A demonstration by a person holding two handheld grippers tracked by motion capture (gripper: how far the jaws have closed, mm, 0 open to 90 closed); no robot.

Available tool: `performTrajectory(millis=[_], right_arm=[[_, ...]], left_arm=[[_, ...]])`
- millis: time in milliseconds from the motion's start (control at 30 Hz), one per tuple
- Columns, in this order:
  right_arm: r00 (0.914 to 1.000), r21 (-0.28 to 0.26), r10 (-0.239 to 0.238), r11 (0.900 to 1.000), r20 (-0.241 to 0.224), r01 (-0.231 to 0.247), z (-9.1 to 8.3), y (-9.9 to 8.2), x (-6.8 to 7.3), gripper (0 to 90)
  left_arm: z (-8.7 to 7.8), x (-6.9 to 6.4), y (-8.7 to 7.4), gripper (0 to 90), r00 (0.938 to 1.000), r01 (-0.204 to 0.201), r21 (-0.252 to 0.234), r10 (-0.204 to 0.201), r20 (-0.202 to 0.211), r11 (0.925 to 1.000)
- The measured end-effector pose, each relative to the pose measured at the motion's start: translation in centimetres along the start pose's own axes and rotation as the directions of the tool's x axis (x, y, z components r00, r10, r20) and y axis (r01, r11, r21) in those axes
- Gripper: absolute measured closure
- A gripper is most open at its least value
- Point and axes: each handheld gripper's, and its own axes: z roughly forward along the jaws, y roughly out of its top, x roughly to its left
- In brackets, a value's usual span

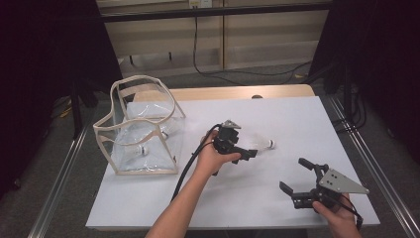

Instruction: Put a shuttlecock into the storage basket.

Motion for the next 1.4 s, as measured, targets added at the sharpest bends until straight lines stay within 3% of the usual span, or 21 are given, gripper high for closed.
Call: performTrajectory(millis=[767, 1333, 1400], right_arm=[[1.0000, 0.000, -0.003, 1.0000, 0.004, 0.003, -0.1, 0.0, -0.1, 1.1], [1.0000, -0.004, -0.001, 1.0000, 0.004, 0.001, -0.2, 0.0, -0.2, 1.1], [1.0000, -0.005, -0.001, 1.0000, 0.004, 0.001, -0.2, 0.0, -0.2, 1.1]], left_arm=[[2.0, 0.0, 0.4, 14.2, 0.9999, -0.014, 0.008, 0.014, -0.004, 0.9999], [3.4, 0.5, 0.5, 27.3, 0.9998, 0.015, 0.009, -0.015, -0.015, 0.9998], [3.5, 0.5, 0.5, 29.7, 0.9999, 0.002, 0.014, -0.002, -0.015, 0.9999]])
